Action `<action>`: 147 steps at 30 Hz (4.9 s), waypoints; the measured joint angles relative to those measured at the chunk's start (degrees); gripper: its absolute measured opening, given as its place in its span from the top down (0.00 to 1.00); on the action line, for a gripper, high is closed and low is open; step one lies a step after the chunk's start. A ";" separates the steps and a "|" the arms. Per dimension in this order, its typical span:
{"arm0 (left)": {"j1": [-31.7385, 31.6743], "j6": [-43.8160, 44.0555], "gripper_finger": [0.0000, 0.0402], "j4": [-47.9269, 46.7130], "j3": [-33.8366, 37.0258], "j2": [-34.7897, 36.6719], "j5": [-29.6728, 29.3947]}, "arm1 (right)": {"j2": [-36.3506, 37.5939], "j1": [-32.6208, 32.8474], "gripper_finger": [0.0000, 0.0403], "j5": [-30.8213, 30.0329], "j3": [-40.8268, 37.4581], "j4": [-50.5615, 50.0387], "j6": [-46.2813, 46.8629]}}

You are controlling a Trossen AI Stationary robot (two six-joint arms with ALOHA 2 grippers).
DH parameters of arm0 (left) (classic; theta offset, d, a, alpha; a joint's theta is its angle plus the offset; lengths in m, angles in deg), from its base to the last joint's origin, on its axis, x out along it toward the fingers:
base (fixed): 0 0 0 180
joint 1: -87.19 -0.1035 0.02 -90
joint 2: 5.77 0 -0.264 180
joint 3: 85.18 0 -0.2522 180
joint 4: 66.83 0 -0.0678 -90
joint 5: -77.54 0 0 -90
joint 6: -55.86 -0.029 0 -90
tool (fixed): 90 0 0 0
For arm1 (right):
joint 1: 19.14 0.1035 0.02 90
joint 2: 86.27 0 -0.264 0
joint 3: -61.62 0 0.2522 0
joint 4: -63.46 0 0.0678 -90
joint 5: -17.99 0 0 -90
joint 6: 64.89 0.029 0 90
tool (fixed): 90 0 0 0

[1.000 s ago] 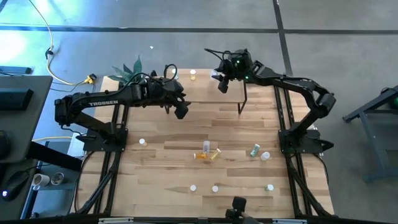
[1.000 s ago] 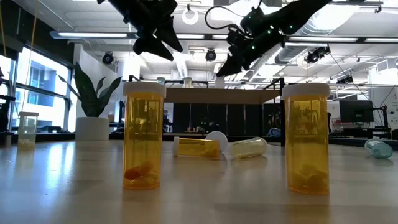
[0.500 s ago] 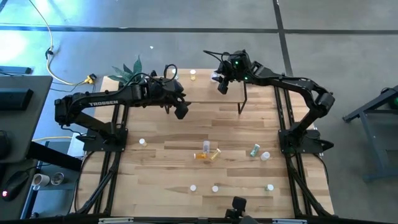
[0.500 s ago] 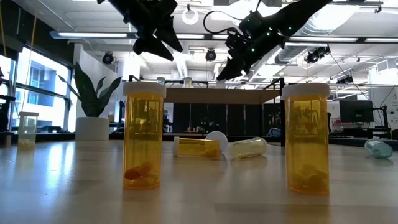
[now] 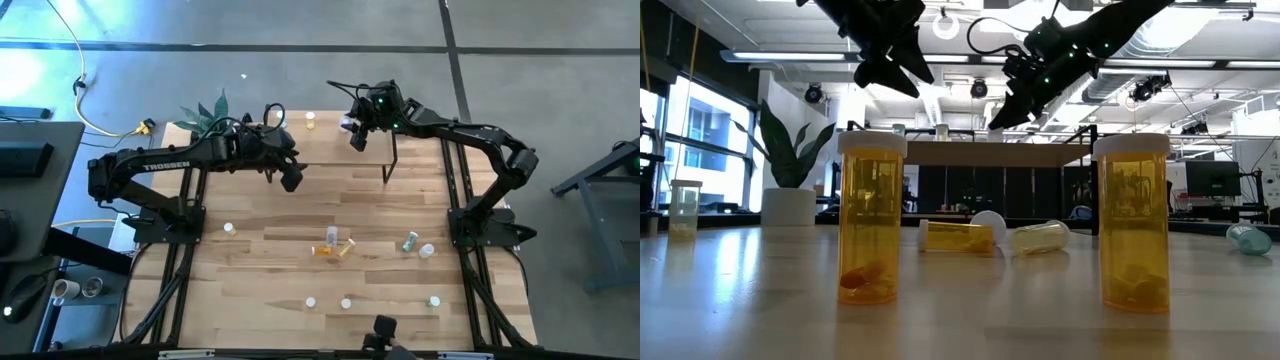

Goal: Pick and place medicine bottles onto shelf by color
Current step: Put the bottom left white pill bottle on the shelf, then put the bottom right orange pill bottle on the shelf

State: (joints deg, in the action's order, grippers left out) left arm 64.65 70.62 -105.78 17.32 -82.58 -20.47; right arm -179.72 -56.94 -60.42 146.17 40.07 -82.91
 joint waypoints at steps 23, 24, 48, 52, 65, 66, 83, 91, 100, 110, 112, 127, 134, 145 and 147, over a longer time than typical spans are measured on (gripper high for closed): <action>0.00 -0.01 0.43 -0.66 0.00 0.00 -0.02 | 1.89 0.01 0.53 -2.46 -0.02 3.27 0.10; 0.00 -0.09 0.43 -0.82 0.00 0.00 0.03 | 2.44 0.02 0.53 -2.54 -0.02 3.10 0.20; 0.54 -1.77 0.43 -10.27 0.00 9.97 0.09 | 20.26 10.75 0.53 -2.44 -0.02 -21.65 26.39; 1.44 -1.88 0.43 -10.79 0.00 11.40 0.30 | 20.83 14.41 0.53 -2.45 -0.02 -24.93 34.34; 12.17 -1.33 0.43 -18.46 0.00 13.18 3.06 | 20.58 30.73 0.53 -9.80 -0.02 -31.67 52.11; 13.28 -0.82 0.43 -19.04 0.00 13.18 3.06 | 20.52 32.20 0.53 -10.93 -0.02 -32.38 53.58; 30.30 8.07 0.43 -19.74 0.00 13.09 2.87 | 14.09 54.62 0.53 -19.12 -0.02 -33.51 61.66; 35.56 11.53 0.43 -19.71 0.00 12.33 -1.44 | 8.50 60.41 0.53 -17.12 -0.04 -30.37 59.96; 37.64 13.62 0.43 -18.24 0.02 10.00 -4.09 | 3.36 63.83 0.53 -16.42 -0.04 -21.95 46.02; 36.02 16.79 0.43 -17.63 0.04 8.72 -5.29 | -2.35 65.83 0.53 -11.98 -0.04 -15.75 33.78; 35.95 17.87 0.43 -17.62 0.04 8.72 -5.29 | -3.25 66.32 0.53 -11.97 -0.04 -15.19 31.42; 35.95 21.38 0.43 -17.44 0.04 8.72 -5.27 | -10.52 68.07 0.53 -11.08 -0.04 -9.08 20.52; 35.95 22.50 0.43 -17.41 0.04 8.74 -5.27 | -12.89 68.79 0.53 -10.94 -0.04 -8.29 20.52; 36.00 23.26 0.43 -17.39 0.04 8.74 -5.53 | -14.94 68.98 0.53 -10.36 -0.04 -7.13 20.54; 35.98 23.26 0.43 -17.38 0.04 8.74 -5.55 | -15.43 69.00 0.53 -9.48 -0.04 -6.78 20.62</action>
State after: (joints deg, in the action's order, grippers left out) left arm 100.63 93.88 -123.16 17.36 -73.84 -26.03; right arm -195.14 12.06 -69.90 146.13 33.29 -62.29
